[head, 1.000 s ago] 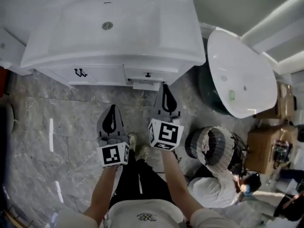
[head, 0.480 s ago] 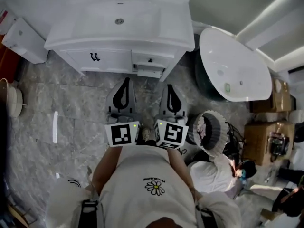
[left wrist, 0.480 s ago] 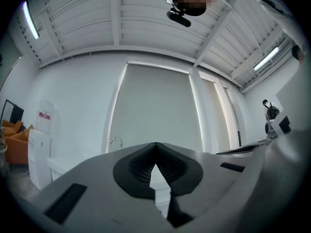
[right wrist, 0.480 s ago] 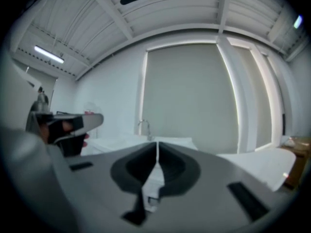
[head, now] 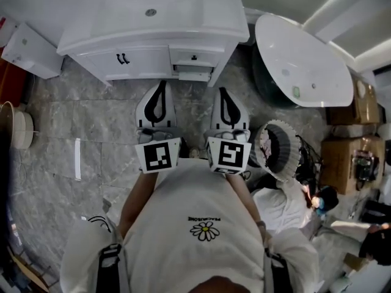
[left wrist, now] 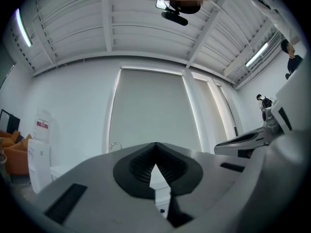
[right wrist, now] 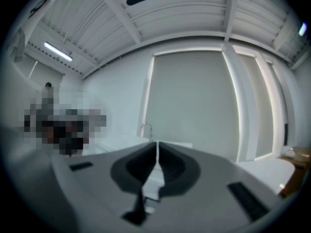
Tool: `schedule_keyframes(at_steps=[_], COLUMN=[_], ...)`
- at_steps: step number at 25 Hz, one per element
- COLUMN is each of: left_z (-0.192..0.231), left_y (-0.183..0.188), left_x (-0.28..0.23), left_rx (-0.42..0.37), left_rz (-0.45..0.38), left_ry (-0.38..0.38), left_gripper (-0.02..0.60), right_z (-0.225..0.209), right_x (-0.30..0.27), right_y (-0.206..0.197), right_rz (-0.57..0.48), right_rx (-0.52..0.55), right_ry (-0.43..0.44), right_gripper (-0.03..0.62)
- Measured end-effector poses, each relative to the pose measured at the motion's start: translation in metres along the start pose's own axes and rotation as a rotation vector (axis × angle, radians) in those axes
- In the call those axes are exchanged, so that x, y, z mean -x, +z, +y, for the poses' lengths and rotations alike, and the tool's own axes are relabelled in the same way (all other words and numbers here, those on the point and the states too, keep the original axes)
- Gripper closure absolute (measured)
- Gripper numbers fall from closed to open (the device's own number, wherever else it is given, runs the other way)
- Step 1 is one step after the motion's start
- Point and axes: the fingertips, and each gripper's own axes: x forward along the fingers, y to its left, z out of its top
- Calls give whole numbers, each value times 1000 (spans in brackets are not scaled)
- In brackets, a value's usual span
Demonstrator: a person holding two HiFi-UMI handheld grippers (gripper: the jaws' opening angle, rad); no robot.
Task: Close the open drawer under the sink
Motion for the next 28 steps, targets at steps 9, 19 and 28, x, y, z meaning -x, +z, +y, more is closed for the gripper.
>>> schedule_keyframes(at_steps=[9,19,28], left_z=[4,7,-1], left_y=[-3,-7,-5], left_x=[5,13,13], left_rx=[17,20,26], left_rz=[5,11,8], left_ry=[18,39,33], left_gripper=[569,569,569], right_z=[2,5,-2], right_x=[6,12,14], right_y=[0,-3,-4], right_rz=[-5,-2,-5], right_rx=[10,4,-11], right_ry=[-1,8,3], right_gripper=[563,563,563])
